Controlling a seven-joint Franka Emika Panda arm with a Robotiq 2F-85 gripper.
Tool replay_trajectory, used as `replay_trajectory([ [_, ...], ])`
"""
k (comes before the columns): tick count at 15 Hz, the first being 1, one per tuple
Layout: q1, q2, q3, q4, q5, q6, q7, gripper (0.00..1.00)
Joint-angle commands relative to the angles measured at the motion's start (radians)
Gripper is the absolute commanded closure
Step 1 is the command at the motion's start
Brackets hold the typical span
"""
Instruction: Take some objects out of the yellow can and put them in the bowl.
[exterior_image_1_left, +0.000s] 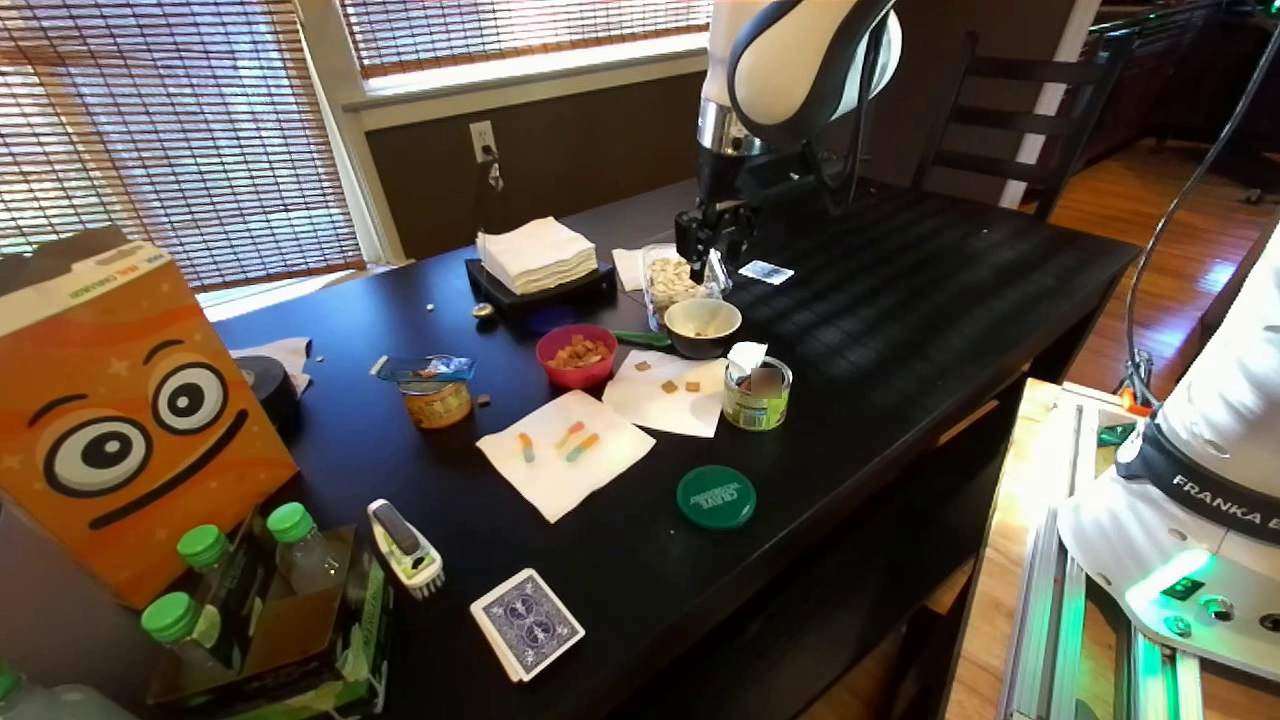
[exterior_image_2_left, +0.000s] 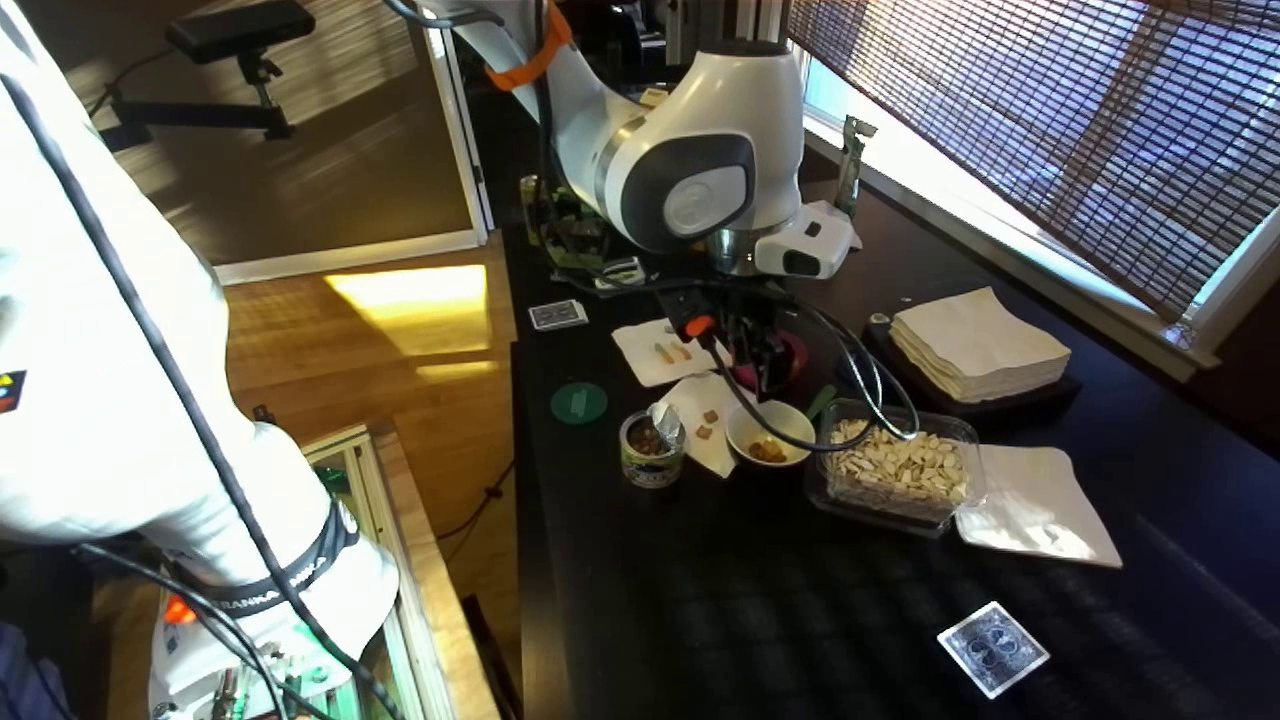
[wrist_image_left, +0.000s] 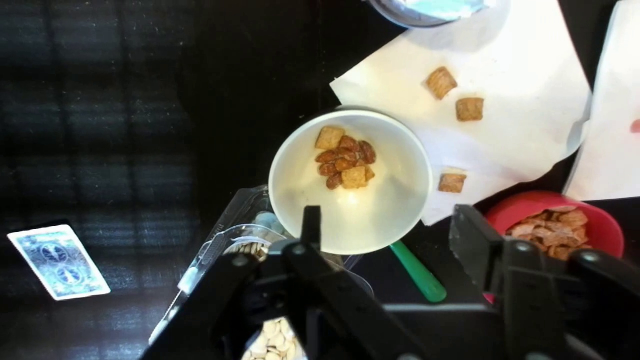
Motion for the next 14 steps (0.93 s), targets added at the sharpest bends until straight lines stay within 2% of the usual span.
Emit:
replay_trajectory([
  [1, 0.012, -0.076, 0.017, -0.052, 0.092, -0.058, -0.111, 0.02],
  [2, 0.017, -0.094, 0.024, -0.068, 0.13, -0.078, -0.157, 0.0],
  [3, 0.024, -0.111, 0.031, -0.084, 0.162, -0.102, -0.192, 0.04],
  [4, 0.033, -0.126, 0.036, -0.097, 0.187, -0.128, -0.222, 0.3],
  [5, 0.042, -0.143, 0.041, -0.112, 0.216, -0.15, -0.254, 0.29],
  [6, 0.049, -0.158, 0.045, -0.128, 0.217, -0.171, -0.254, 0.33],
  [8, 0.06, -0.183, 0.053, -0.162, 0.199, -0.189, -0.225, 0.49],
  [14, 0.062, -0.148, 0.061, -0.235, 0.16, -0.088, -0.168, 0.9],
])
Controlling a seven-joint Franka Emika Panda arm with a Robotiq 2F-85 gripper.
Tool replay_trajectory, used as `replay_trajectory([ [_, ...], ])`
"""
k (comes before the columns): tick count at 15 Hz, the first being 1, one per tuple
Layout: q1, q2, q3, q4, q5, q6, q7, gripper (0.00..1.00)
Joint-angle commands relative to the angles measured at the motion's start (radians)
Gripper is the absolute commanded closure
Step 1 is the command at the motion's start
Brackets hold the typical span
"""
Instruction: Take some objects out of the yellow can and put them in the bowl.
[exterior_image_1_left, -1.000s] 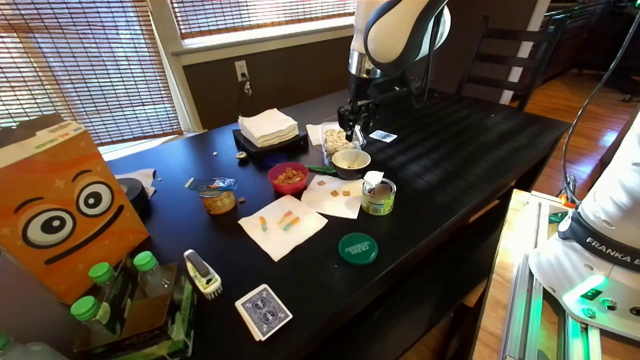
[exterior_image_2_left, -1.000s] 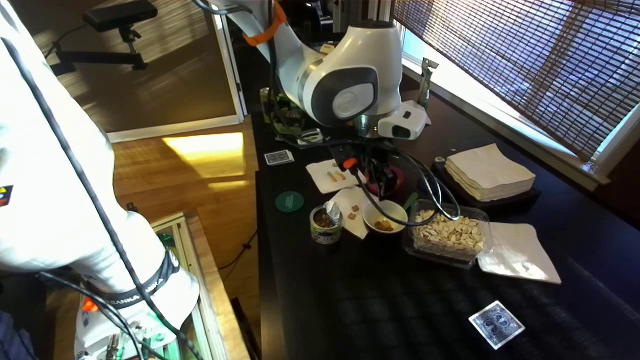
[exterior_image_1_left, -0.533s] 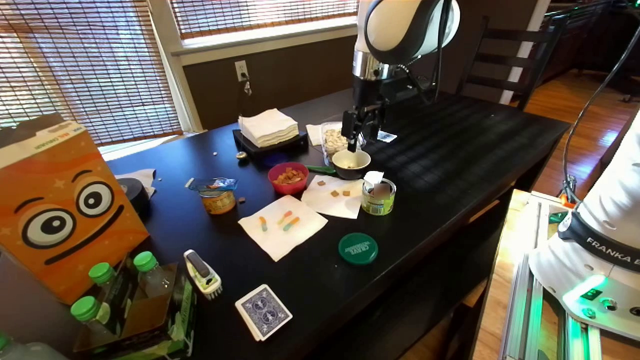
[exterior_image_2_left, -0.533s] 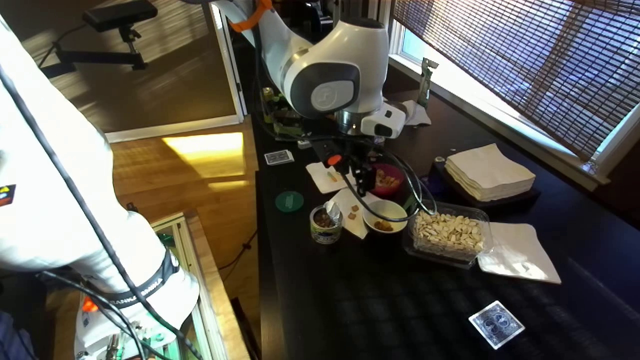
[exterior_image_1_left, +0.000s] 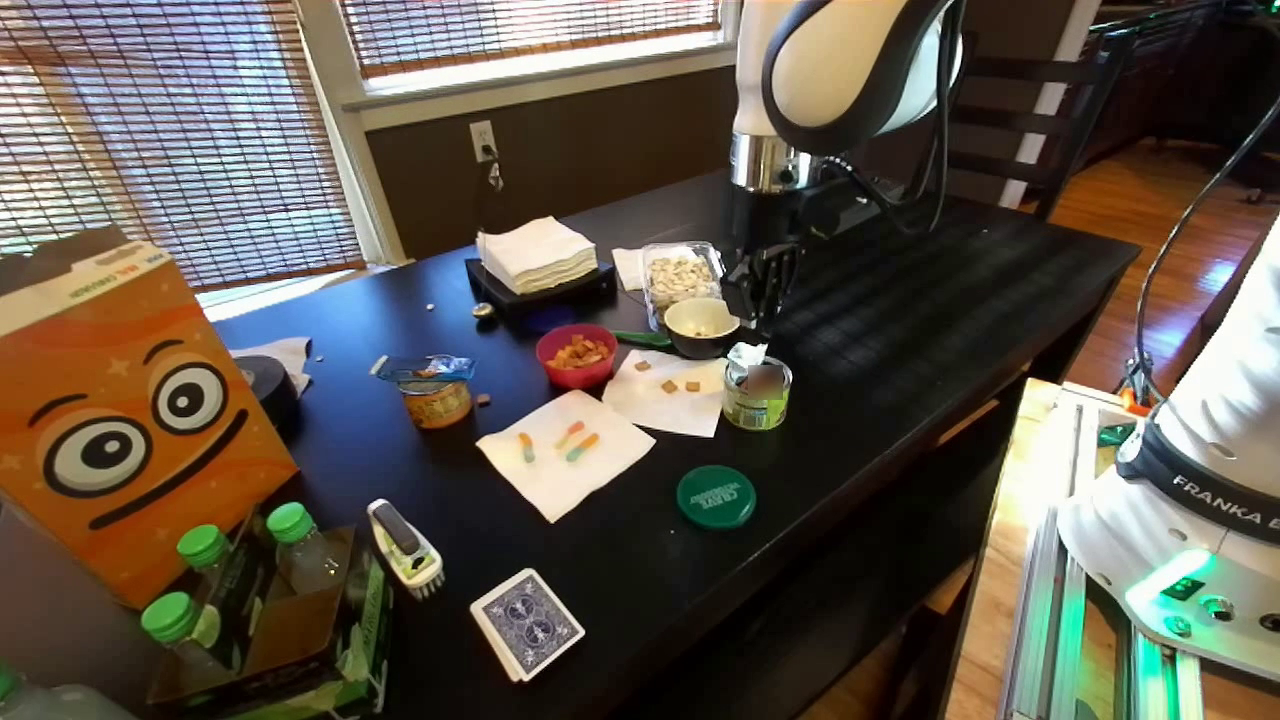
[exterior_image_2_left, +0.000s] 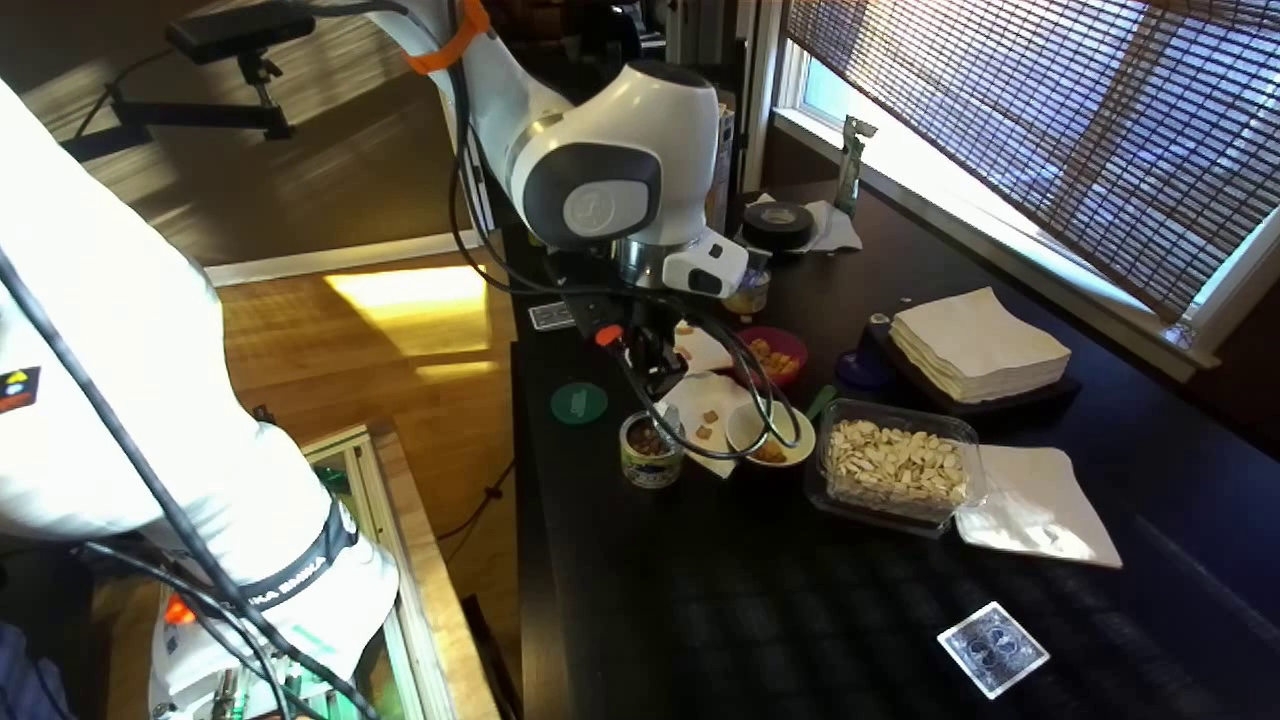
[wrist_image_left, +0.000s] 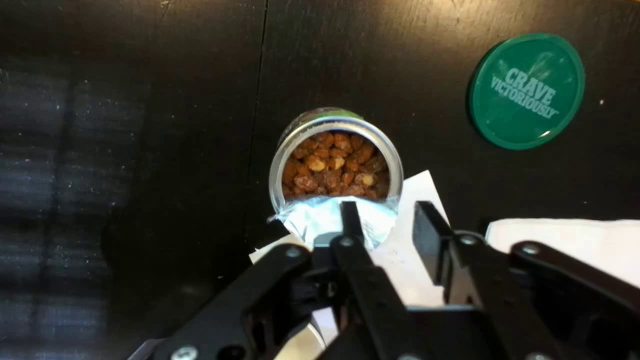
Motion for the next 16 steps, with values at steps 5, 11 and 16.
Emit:
replay_trajectory([
  [5, -0.004, 0.063, 0.003, -0.064, -0.015, 0.145, 0.063, 0.94],
  [11, -0.004, 0.148, -0.004, -0.055, -0.051, 0.241, 0.141, 0.64],
  [16, 0.006, 0.204, -0.019, -0.047, -0.099, 0.294, 0.21, 0.71],
])
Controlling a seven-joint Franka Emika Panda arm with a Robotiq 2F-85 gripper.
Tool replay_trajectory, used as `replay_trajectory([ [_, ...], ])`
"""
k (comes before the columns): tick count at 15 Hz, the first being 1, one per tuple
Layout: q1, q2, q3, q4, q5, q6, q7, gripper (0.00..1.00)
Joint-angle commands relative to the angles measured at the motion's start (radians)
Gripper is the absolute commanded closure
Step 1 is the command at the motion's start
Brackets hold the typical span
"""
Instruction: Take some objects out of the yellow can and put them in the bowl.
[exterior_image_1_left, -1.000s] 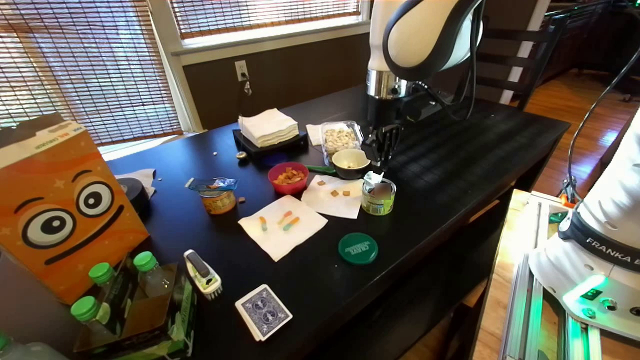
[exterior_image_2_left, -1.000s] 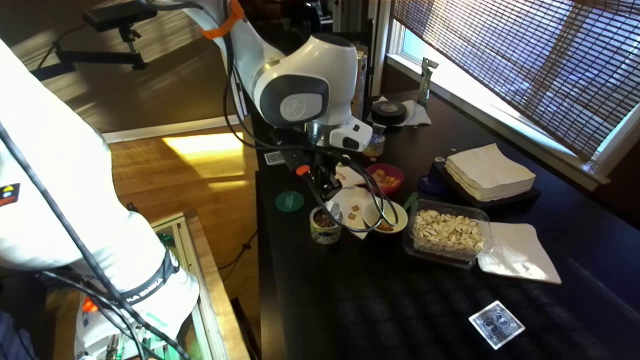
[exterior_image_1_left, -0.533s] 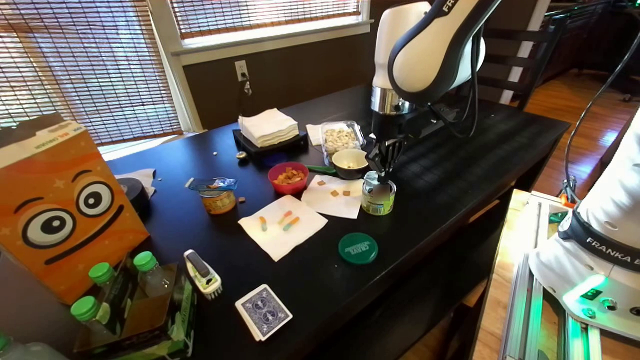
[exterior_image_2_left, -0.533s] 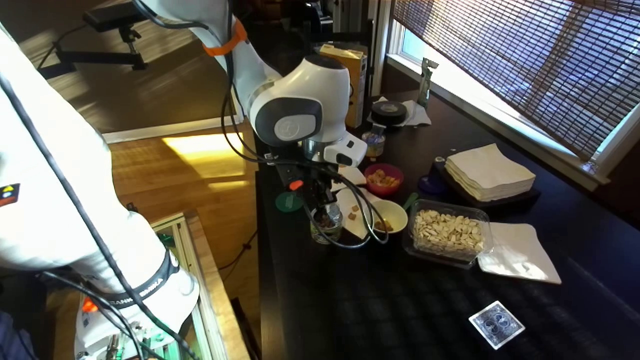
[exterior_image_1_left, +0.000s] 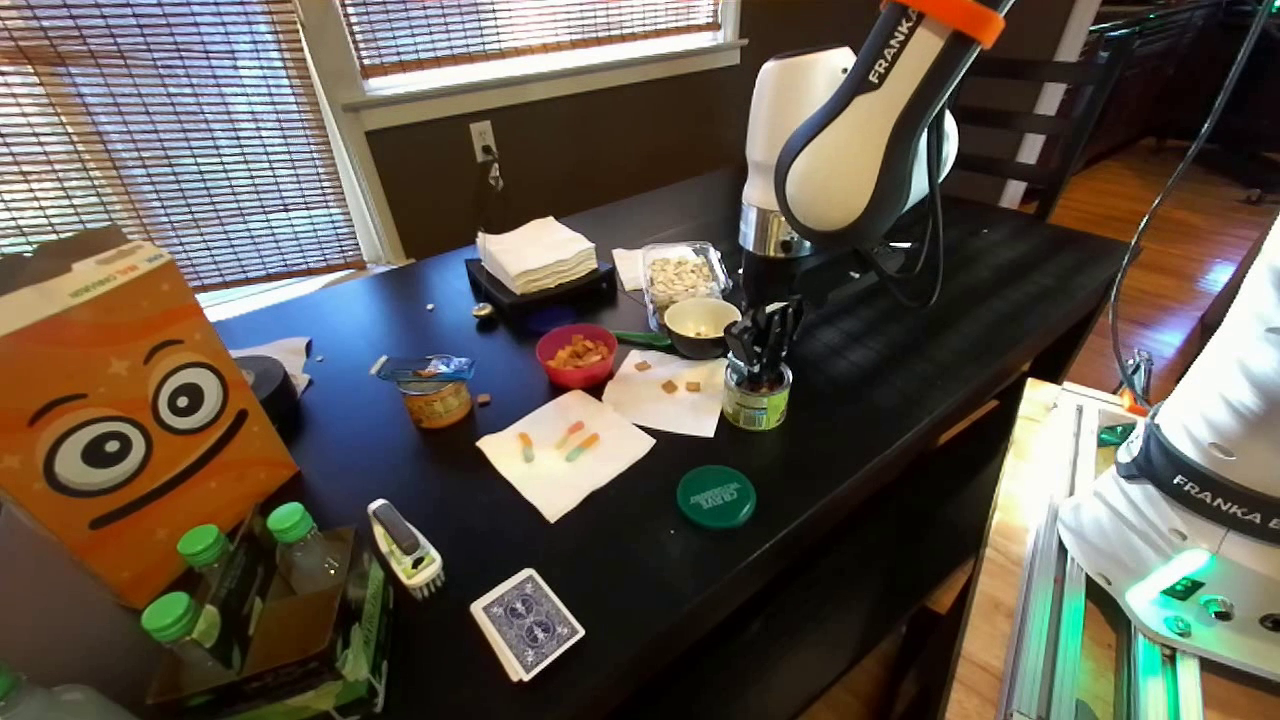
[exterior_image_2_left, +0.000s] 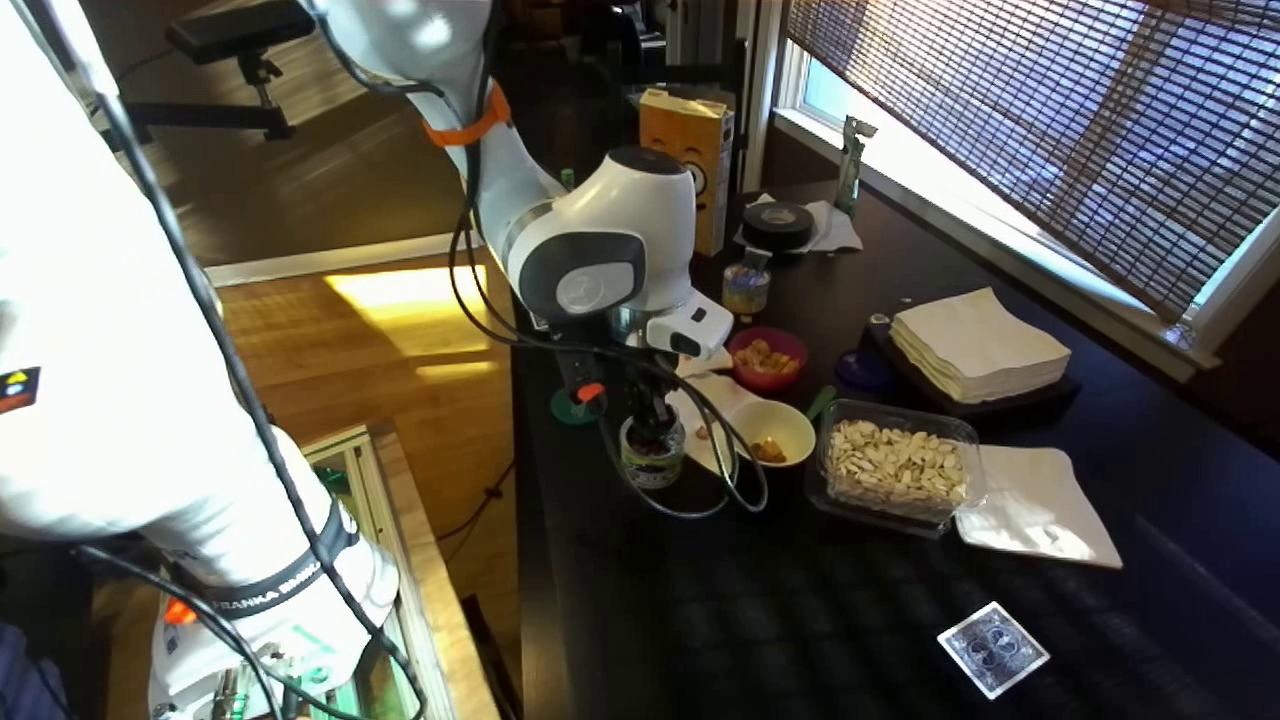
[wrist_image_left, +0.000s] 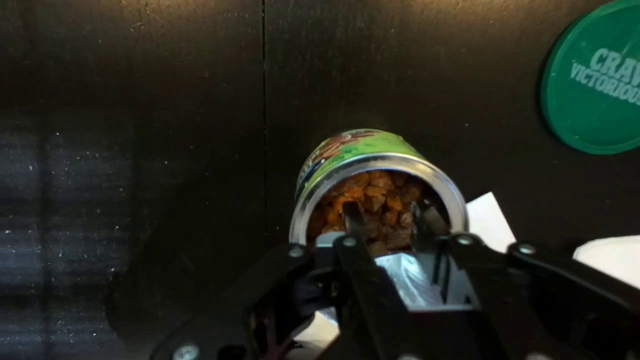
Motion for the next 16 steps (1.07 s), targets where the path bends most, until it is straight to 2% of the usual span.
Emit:
replay_trajectory([
  [1, 0.009, 0.047, -0.019, 0.012, -0.059, 0.05, 0.078, 0.72],
  [2, 0.012, 0.053, -0.024, 0.012, -0.067, 0.058, 0.09, 0.74],
  [7, 0.024, 0.081, -0.052, 0.019, -0.109, 0.081, 0.144, 0.72],
  [12, 0.036, 0.104, -0.062, 0.03, -0.103, 0.085, 0.16, 0.53],
  [15, 0.043, 0.117, -0.066, 0.039, -0.102, 0.088, 0.163, 0.53],
  [16, 0.044, 0.119, -0.066, 0.041, -0.101, 0.087, 0.163, 0.57],
])
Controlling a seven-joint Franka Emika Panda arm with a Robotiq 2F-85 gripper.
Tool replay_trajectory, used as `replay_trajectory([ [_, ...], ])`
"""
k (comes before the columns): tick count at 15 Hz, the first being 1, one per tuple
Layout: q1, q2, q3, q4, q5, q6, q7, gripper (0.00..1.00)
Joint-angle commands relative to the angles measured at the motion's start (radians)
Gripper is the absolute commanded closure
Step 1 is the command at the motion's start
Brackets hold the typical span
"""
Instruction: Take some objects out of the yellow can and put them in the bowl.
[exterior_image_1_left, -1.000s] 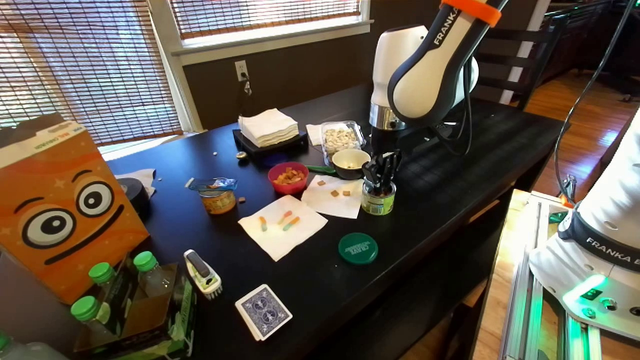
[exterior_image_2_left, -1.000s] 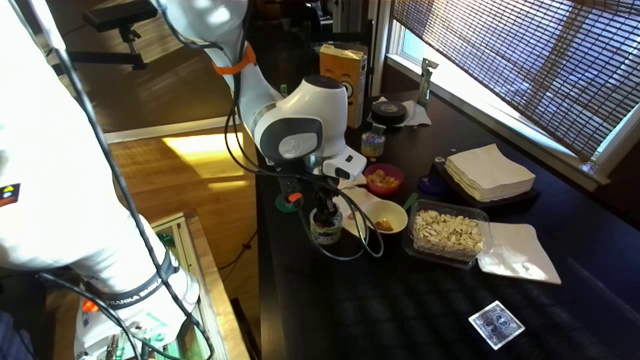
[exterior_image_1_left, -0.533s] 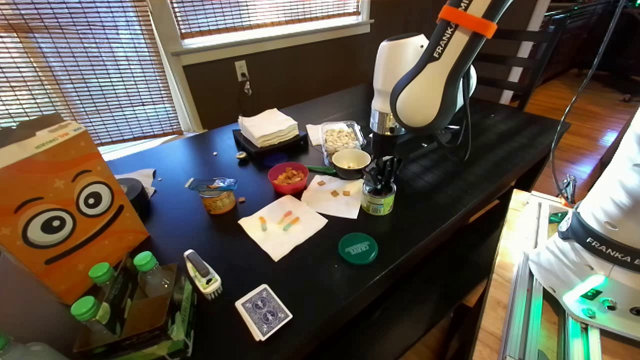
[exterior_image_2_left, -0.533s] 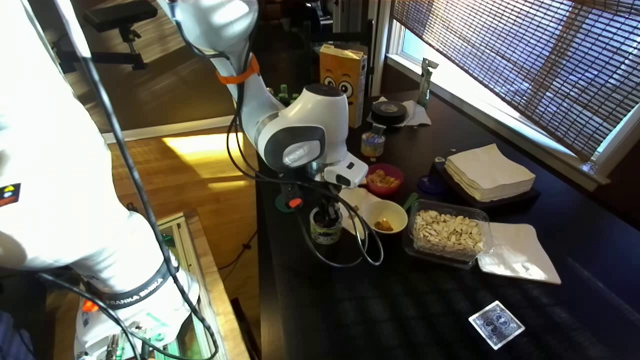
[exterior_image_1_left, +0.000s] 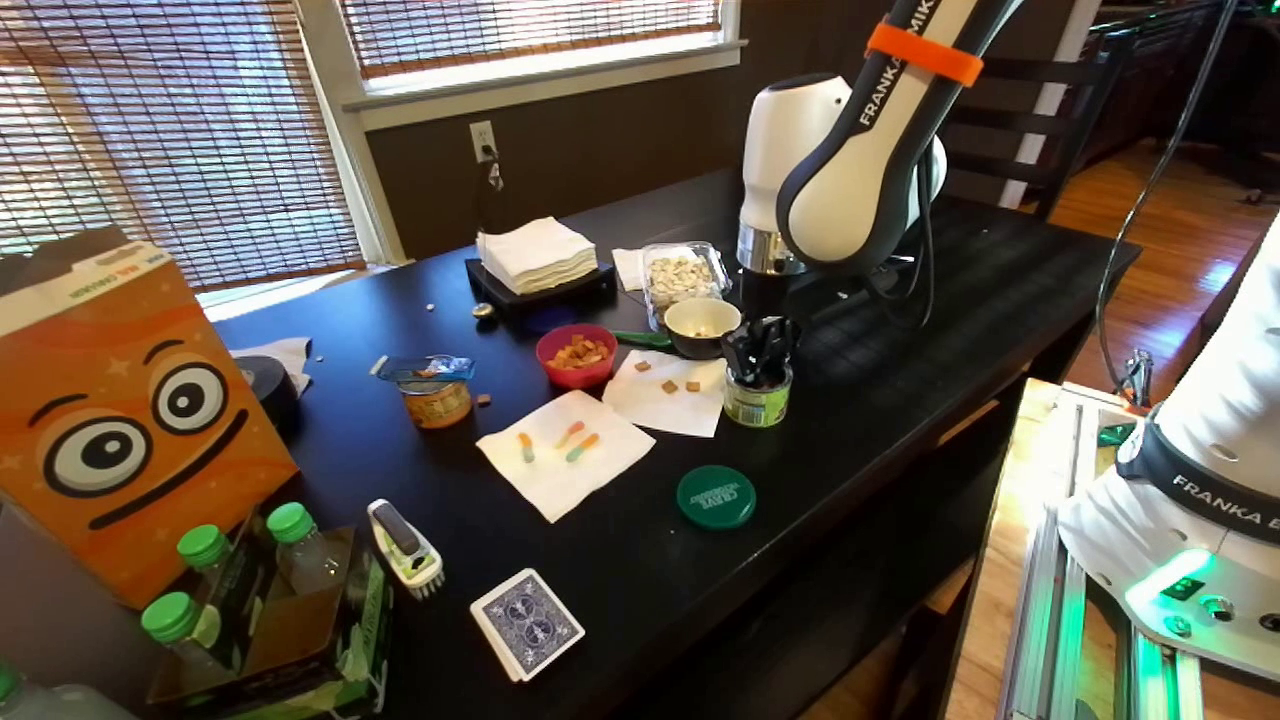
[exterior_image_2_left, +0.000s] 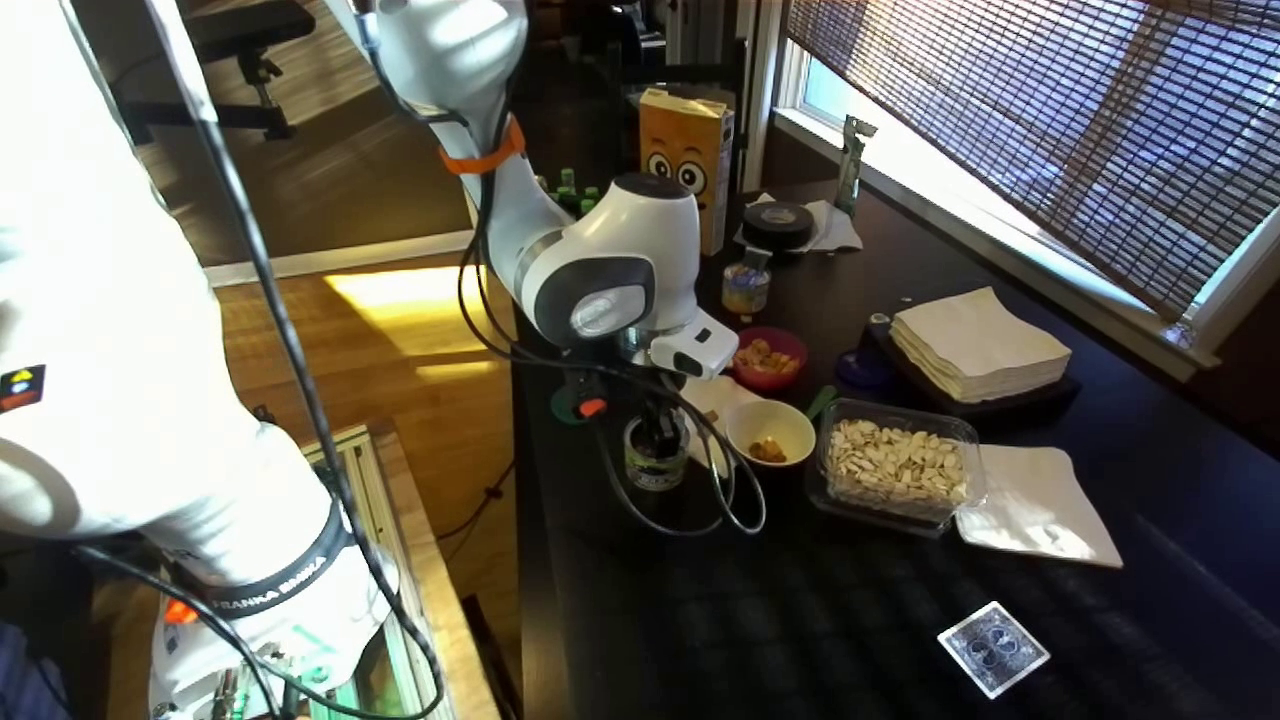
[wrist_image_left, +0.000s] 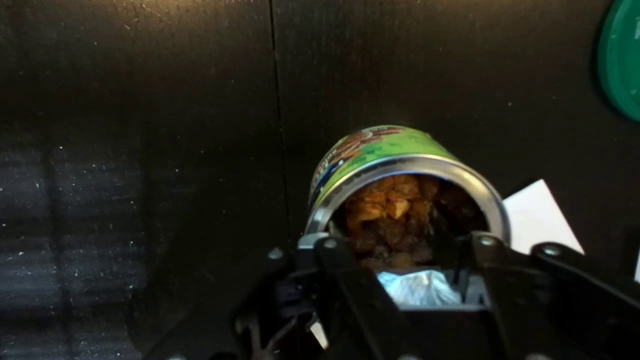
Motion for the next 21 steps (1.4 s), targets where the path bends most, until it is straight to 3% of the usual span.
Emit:
replay_trajectory([
  [1, 0.023, 0.039, -0.016, 0.025, -0.016, 0.014, 0.028, 0.65],
  [5, 0.028, 0.058, -0.017, 0.032, -0.009, 0.011, 0.025, 0.81],
  [6, 0.026, 0.063, -0.013, 0.034, 0.0, 0.013, 0.018, 0.77],
  [10, 0.027, 0.073, -0.012, 0.042, 0.004, 0.012, 0.014, 0.76],
  [11, 0.026, 0.074, -0.011, 0.044, 0.007, 0.008, 0.011, 0.8],
  [12, 0.025, 0.074, -0.01, 0.044, 0.009, 0.009, 0.01, 0.93],
  [15, 0.026, 0.07, -0.012, 0.043, 0.008, 0.007, 0.011, 1.0],
  [21, 0.021, 0.045, -0.007, 0.034, 0.02, -0.001, 0.002, 0.98],
])
